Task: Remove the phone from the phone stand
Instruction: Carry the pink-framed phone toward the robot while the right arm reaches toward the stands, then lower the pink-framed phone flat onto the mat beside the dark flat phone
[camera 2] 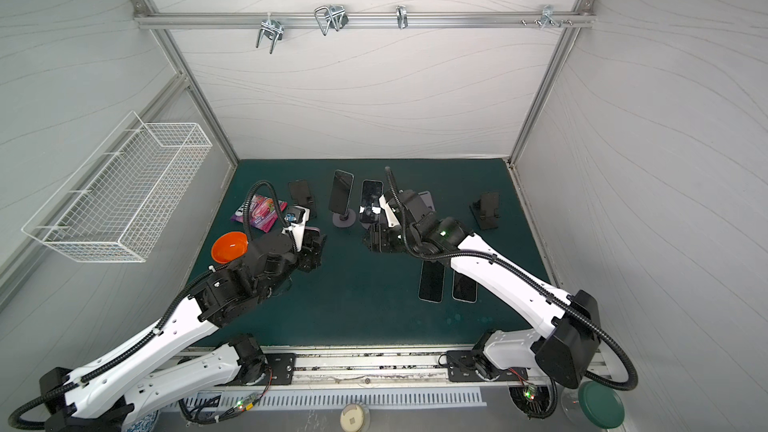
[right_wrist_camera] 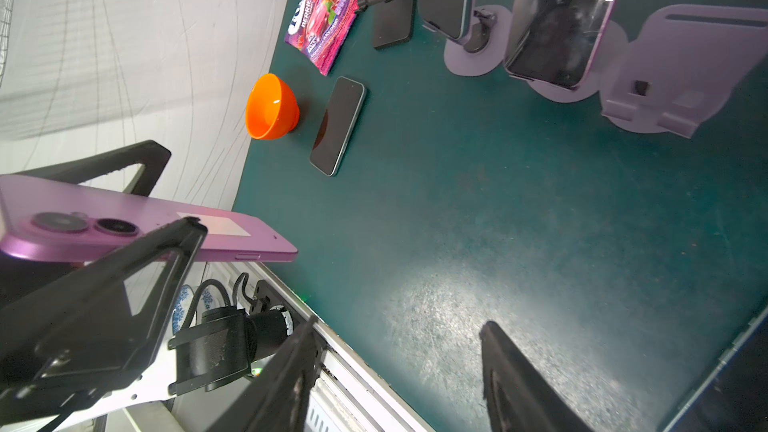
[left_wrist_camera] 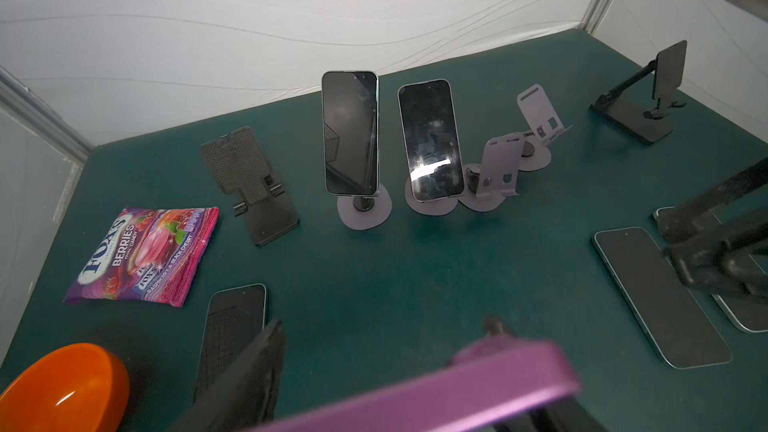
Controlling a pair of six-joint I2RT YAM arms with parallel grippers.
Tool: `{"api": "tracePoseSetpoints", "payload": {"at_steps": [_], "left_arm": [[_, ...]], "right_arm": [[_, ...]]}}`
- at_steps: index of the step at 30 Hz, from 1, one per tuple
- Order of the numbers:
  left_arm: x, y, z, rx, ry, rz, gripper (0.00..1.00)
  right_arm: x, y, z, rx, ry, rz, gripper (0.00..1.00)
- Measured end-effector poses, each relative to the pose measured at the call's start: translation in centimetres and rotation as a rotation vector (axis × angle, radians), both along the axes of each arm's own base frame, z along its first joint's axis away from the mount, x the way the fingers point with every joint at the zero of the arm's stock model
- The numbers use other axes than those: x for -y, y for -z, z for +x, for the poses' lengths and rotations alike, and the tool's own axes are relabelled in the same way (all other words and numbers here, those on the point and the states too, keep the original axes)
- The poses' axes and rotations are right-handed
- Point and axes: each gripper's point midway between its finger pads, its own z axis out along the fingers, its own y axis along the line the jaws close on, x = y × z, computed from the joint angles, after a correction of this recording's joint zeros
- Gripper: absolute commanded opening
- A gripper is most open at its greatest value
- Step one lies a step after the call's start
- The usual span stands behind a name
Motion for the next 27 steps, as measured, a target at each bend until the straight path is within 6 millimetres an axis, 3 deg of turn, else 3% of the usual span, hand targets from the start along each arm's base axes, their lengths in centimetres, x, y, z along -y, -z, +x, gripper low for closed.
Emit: {"api": "tracePoseSetpoints", "payload": {"at_steps": [12,19,27], "left_arm": [[-2.6,1.9,-2.7,-0.097,-0.011,0.055,0.67],[-3.2,2.2,-3.5,-0.118,-0.009,0.044,0.67],[-3.5,3.2,-3.8,-0.172,-0.021,0.034,0.67]], "right_arm": [[-3.3,0.5,-0.5,0.011,-0.072,-0.011,0.61],[-5.2,0.4,-0.6,0.009,-0.105,-0.007,0.6],[-5.9,-0.3,-0.8,0.016,-0.125,0.007,0.59]]}}
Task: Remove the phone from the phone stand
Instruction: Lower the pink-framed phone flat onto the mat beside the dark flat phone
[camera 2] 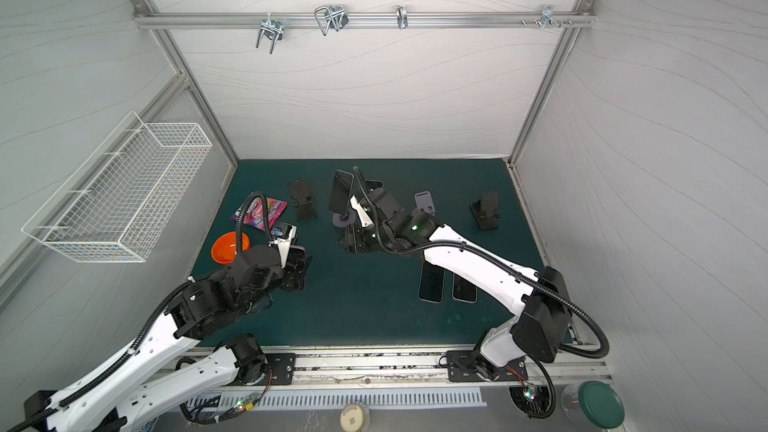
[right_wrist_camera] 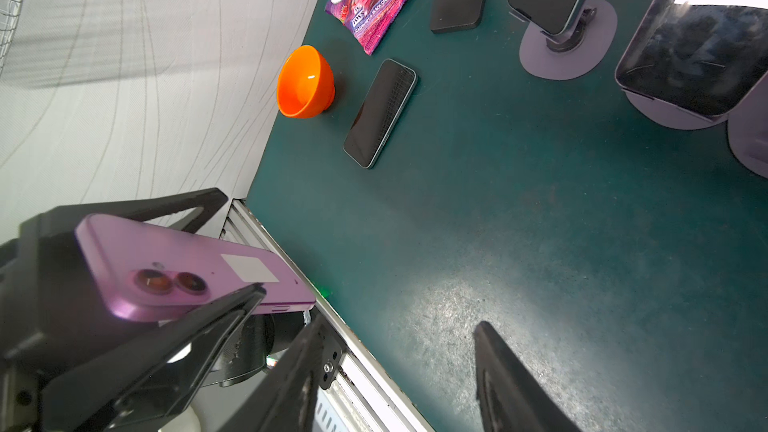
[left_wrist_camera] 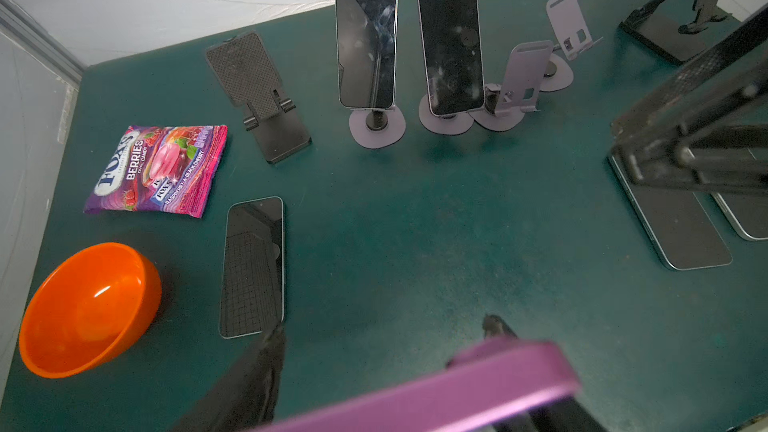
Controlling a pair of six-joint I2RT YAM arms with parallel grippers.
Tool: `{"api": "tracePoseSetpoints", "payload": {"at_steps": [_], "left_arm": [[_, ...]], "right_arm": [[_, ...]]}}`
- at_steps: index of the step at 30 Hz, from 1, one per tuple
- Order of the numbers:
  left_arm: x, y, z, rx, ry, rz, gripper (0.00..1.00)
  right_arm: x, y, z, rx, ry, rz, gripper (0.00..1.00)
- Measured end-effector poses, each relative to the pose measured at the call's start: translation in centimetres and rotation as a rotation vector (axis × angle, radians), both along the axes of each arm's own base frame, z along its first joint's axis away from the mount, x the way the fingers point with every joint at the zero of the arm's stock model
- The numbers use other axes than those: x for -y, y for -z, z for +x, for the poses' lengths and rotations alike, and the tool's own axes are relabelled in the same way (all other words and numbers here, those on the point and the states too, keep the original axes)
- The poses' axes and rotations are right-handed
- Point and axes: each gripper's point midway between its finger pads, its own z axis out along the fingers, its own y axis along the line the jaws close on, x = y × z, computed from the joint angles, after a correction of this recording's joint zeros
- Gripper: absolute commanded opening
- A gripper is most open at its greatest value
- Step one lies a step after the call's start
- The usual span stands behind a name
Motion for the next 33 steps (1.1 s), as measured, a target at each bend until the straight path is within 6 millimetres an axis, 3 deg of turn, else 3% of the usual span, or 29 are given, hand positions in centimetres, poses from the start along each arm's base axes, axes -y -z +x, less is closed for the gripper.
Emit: {"api": "tracePoseSetpoints", "payload": {"at_steps": [16,33], "left_arm": [[-0.7,4.9,0.3,-0.192,-0.041,-0.009,0.66],[-1.7,8.3,1.3,-0.368,-0.085,-0.053,0.65]], "right_arm": [[0.2,0.3,-0.3,-0.009,-0.005,-0.017,0.58],[0.2,1.1,-0.7,-0.027,-0.01,-0.048,0.57]]}}
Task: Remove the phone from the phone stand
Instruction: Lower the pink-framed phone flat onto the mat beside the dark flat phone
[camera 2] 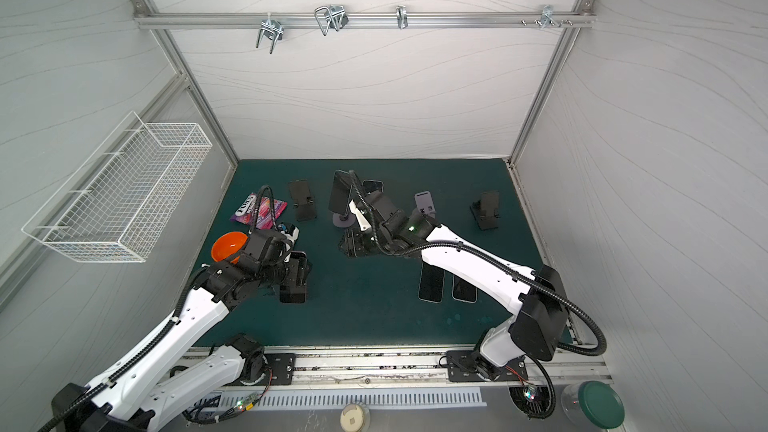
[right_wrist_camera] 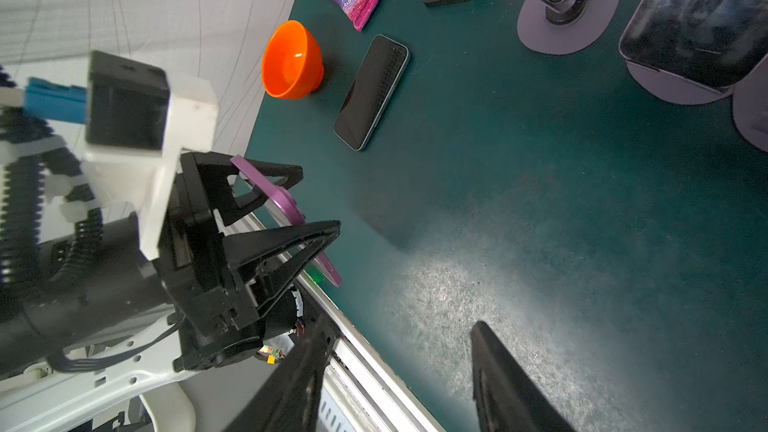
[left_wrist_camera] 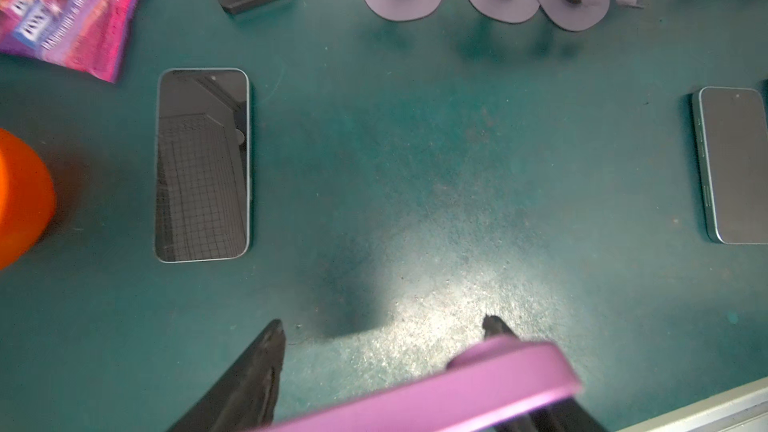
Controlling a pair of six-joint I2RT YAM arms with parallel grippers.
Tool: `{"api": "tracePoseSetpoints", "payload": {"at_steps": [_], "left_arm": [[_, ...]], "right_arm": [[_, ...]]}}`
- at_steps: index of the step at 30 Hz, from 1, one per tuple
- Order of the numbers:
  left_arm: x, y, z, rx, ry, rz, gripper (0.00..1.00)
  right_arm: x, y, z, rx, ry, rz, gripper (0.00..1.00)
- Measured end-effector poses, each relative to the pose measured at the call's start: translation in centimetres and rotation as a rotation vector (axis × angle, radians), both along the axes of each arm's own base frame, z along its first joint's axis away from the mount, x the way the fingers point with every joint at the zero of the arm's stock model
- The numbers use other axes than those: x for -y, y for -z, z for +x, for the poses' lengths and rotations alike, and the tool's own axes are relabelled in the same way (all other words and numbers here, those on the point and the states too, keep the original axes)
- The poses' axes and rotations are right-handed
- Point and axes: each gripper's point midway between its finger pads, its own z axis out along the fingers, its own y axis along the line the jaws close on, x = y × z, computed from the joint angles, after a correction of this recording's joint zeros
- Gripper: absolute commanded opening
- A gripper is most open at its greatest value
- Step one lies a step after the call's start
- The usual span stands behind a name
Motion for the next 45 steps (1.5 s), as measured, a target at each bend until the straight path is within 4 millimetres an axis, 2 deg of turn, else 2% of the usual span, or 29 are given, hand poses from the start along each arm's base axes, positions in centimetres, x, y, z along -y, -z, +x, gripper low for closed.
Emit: {"api": "tracePoseSetpoints", "payload": {"at_steps": [9,16,21,31,40,45], "left_arm": [[0.4,1.9,0.5,-0.075,0.01,0.02,0.65],[0.8,4.4,1.4,-0.154,0.009,0.046,0.65],[1.1,5.7,2.6,-0.174,0.009,0.051,0.65],[0.7,7.3,6.5,-0.233,-0.01,0.057,0.66],[0.3,9.1,10.3,-0.292,-0.001,0.075,0.66],[0.4,10.1,11.8,-0.316,0.013,0.097,0.66]], "right_arm": [[0.7,0.5,0.4,0.006,0.027,-0.032,0.57],[3.1,1.4,0.9,-0.011,0.073,-0.062,0.57],[3.8,1.4,1.5,-0.014,0.087,-0.07,0.57],[4.2,0.5,1.7,-0.005,0.052,-0.073,0.57],[5.7,1.0,2.3,-0.035,0.058,-0.096,0.58],[6.4,1.2,2.7,-0.048,0.066,-0.103,0.57]]}}
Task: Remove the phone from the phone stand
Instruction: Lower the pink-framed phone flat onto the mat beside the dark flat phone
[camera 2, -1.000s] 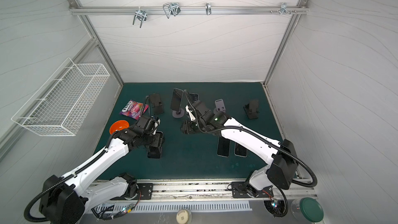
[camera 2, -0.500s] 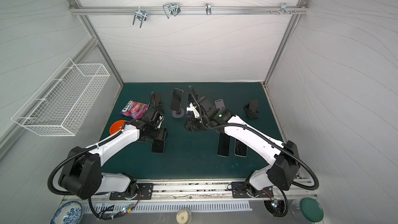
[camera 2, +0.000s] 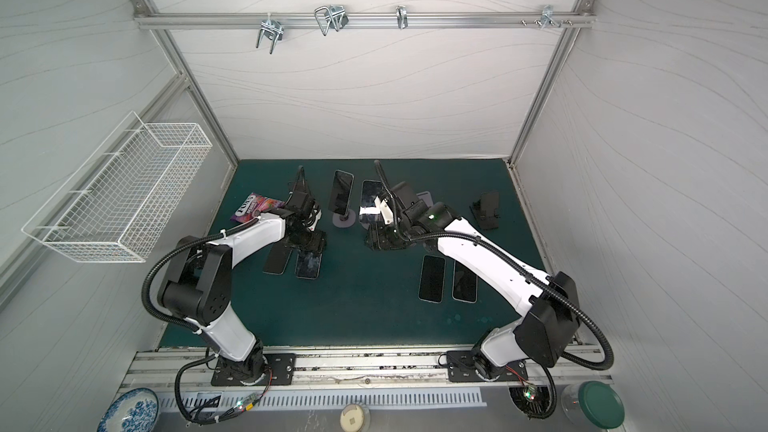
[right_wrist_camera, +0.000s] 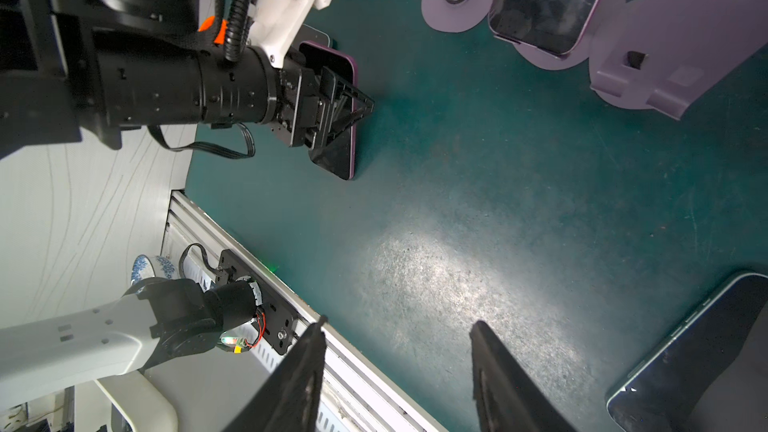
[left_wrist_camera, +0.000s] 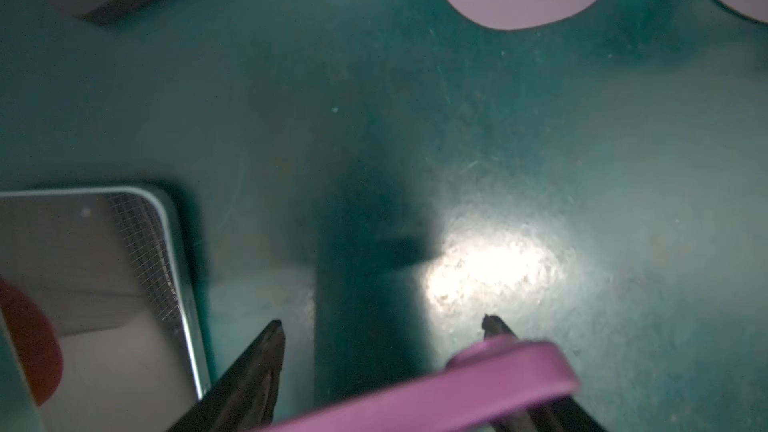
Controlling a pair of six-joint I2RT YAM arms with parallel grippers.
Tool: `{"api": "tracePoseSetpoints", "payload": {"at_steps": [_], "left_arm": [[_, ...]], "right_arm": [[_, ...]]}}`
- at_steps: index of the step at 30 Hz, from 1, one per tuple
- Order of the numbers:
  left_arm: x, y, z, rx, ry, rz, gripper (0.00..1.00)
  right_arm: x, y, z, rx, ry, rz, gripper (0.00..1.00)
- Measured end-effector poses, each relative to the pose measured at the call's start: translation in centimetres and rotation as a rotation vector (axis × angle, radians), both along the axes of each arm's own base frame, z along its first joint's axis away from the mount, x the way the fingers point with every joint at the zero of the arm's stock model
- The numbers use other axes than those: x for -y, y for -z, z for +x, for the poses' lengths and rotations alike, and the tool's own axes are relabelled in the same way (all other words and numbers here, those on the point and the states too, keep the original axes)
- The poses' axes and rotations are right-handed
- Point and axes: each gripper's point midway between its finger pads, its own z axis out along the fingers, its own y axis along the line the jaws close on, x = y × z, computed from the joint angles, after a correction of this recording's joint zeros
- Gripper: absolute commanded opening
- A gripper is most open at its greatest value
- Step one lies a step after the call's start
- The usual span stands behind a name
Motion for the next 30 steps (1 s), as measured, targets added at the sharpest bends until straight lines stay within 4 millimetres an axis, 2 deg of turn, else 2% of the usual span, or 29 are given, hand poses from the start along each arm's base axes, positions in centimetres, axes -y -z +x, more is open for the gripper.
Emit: {"api": "tracePoseSetpoints", "payload": {"at_steps": [11,20,30], "left_arm": [[-0.4,1.1,0.4,-0.028,-0.002,0.036,0.69],[-1.1,1.6,0.2,-0.036,-0.009,0.072,0.77],[-1.4,2.1,0.0,-0.05,-0.011,0.084,0.81]], "right_arm": [[0.2,0.0,0.7,-0.029,0.006,0.022,0.57],[-0.2,0.0,0.8,-0.045,-0.005,0.035,0.57],[-0.1,-0.2,0.8,-0.052,-0.004,0.044,0.58]]}}
